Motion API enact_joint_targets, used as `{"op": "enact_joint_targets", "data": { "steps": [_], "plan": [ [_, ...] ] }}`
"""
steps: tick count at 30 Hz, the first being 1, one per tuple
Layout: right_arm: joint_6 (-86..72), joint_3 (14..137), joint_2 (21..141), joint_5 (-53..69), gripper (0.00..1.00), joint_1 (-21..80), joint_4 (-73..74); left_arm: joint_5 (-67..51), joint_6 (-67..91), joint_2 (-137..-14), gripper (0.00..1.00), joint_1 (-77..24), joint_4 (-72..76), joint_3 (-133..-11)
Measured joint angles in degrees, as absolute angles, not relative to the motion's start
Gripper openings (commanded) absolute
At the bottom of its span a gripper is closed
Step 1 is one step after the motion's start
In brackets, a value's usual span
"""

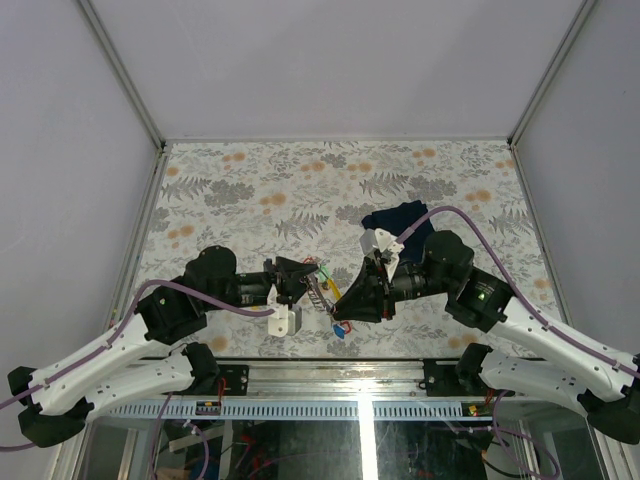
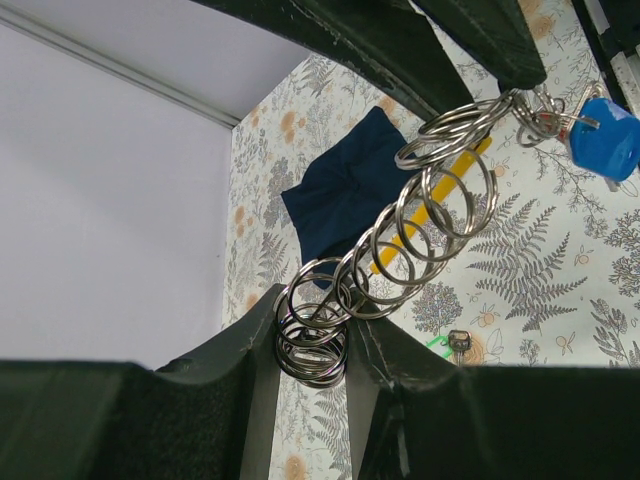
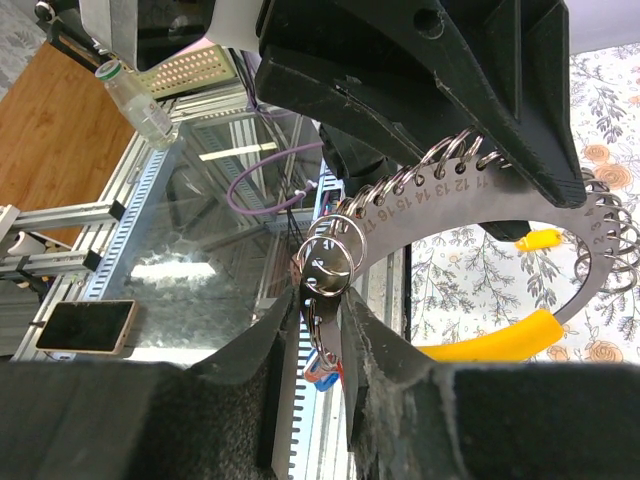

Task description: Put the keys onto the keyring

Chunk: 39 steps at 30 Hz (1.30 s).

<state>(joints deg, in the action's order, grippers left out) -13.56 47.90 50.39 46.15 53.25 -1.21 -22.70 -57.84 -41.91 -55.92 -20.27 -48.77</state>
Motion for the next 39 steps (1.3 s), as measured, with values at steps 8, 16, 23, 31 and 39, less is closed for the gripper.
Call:
{"op": "enact_joint_targets", "data": {
  "steps": [8, 16, 23, 31, 39],
  "plan": [
    [-13.56, 47.7, 49.63, 45.71, 0.36, 53.28, -2.35, -22.63, -57.95, -41.95, 0.0, -55.92, -20.29, -48.77],
    [-14.28, 47.53, 49.12, 45.89, 0.26, 53.28, -4.6, -22.55, -58.02, -42.35, 0.0, -55.92, -20.29, -48.77],
    [-14.83, 47.24, 49.1, 46.74, 0.25, 53.32, -4.82, -22.48, -58.02, -42.48, 0.0, -55.92, -20.29, -48.77],
    [-13.47, 47.13, 48.42, 46.19, 0.35, 53.32, -3.4, -22.02, -57.89, -42.78, 0.0, -55.92, -20.32, -48.8],
    [-6.66, 47.13, 41.89, 35.4, 0.41, 53.49, 0.05, -20.34, -51.88, -45.1, 0.0, -55.92, -19.7, -48.97]
  ]
}}
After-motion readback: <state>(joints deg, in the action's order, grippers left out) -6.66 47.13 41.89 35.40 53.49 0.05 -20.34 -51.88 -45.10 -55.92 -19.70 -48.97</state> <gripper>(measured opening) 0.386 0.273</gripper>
